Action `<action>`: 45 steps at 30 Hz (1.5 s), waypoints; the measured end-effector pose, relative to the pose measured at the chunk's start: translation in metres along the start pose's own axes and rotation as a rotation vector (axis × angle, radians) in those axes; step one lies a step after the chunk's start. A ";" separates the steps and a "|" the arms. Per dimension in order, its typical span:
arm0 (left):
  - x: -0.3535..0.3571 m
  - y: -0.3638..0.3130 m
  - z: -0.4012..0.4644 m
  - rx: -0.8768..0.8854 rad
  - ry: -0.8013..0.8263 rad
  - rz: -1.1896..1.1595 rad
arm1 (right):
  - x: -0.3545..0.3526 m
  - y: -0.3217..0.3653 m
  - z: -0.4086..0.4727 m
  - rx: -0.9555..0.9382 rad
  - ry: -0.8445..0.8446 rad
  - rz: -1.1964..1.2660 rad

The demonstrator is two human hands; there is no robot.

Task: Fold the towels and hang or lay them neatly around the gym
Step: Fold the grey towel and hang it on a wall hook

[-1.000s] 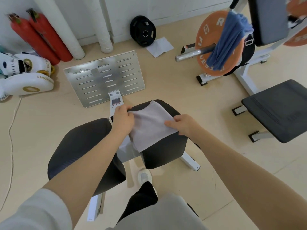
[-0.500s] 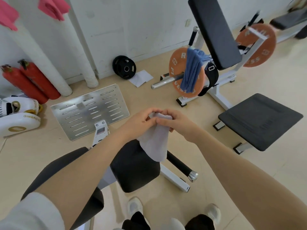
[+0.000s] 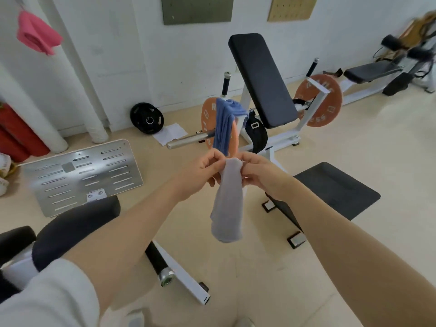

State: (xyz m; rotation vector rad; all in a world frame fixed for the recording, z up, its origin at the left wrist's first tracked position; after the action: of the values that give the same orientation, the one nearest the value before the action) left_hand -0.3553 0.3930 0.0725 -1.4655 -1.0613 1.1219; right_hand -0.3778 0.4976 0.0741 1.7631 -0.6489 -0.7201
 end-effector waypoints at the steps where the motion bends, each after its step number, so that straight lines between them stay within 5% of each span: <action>1: 0.013 -0.004 0.009 0.005 -0.012 0.005 | -0.014 -0.001 -0.004 -0.014 -0.014 -0.036; 8: 0.047 -0.012 0.053 0.059 -0.123 0.060 | -0.074 -0.013 0.000 -0.034 -0.086 -0.124; 18: -0.040 -0.012 0.112 0.030 -0.342 0.052 | -0.081 0.028 0.113 -0.102 -0.012 -0.323; 27: -0.208 -0.029 0.192 0.001 -0.589 0.089 | -0.059 0.112 0.299 -0.124 0.141 -0.447; 35: -0.368 -0.045 0.228 0.030 -0.901 0.185 | -0.019 0.189 0.456 -0.259 0.085 -0.101; 45: -0.563 -0.097 0.256 0.088 -1.110 0.162 | 0.068 0.313 0.637 -0.421 0.351 0.012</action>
State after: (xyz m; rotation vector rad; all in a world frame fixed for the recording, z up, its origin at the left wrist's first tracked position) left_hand -0.7227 -0.0930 0.2159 -0.7953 -1.5870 2.1647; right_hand -0.8283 -0.0384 0.2073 1.4427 -0.2452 -0.4782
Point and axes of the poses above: each hand's wrist, its own z-axis towards the middle knuckle, its own x-axis out of the palm, y = z × x, the point moved 9 cm from there along z, towards the middle knuckle, and after that the axes turned 4 degrees about -x, right-handed, at the moved point
